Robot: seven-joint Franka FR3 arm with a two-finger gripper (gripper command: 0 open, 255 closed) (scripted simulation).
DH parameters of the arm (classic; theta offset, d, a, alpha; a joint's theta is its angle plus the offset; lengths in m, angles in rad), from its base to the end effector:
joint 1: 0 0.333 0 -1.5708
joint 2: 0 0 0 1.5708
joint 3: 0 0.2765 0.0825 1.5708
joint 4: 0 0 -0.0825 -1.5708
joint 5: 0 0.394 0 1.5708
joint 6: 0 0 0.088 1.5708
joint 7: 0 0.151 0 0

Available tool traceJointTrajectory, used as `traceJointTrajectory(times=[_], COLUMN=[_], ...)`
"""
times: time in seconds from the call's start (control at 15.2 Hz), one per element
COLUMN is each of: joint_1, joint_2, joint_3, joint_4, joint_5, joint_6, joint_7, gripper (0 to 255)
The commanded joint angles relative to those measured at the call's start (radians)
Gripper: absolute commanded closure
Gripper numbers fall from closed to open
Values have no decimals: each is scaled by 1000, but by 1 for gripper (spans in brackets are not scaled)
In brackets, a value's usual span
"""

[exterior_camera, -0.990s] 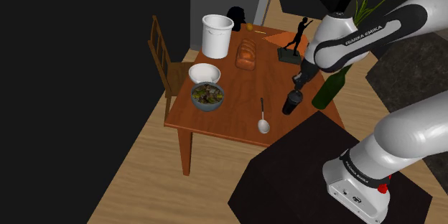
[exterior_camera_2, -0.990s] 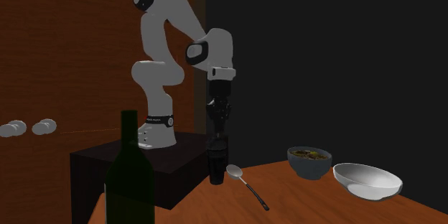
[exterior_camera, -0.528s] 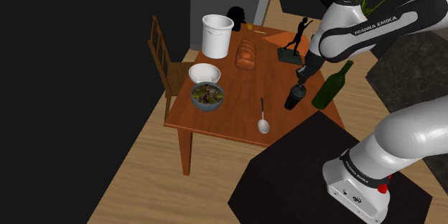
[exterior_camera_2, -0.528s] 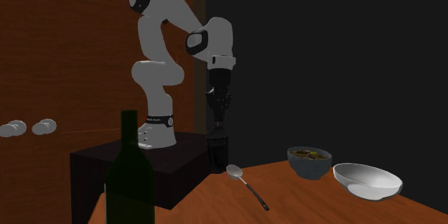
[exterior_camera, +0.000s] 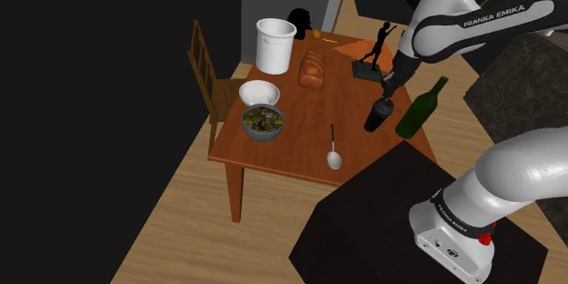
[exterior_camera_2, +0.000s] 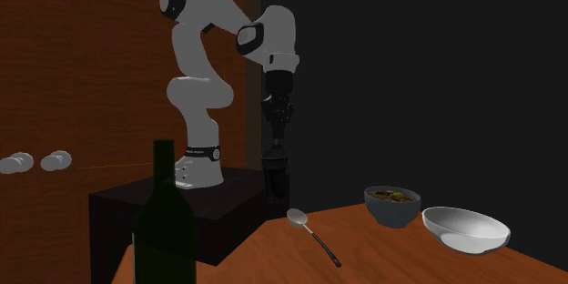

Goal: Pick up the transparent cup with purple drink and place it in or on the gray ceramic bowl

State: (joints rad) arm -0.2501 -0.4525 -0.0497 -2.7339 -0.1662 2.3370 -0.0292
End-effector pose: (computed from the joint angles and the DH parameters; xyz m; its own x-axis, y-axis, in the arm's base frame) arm 0.3831 -0.1233 0.2775 0.9874 -0.1509 0.0473 -0.1552 -0.9823 0.1053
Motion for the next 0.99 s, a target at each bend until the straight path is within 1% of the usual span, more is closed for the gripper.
traceJointTrajectory(times=[0.0, 0.33, 0.66, 0.92], joint_1=[3, 7, 63, 96], joint_2=[-22, -63, 36, 126], joint_3=[2, 3, 88, 149], joint_4=[14, 54, 172, 285], joint_5=[5, 13, 56, 73], joint_6=[-36, -118, -148, -178], joint_7=[-3, -13, 93, 174], gripper=[255, 255, 255, 255])
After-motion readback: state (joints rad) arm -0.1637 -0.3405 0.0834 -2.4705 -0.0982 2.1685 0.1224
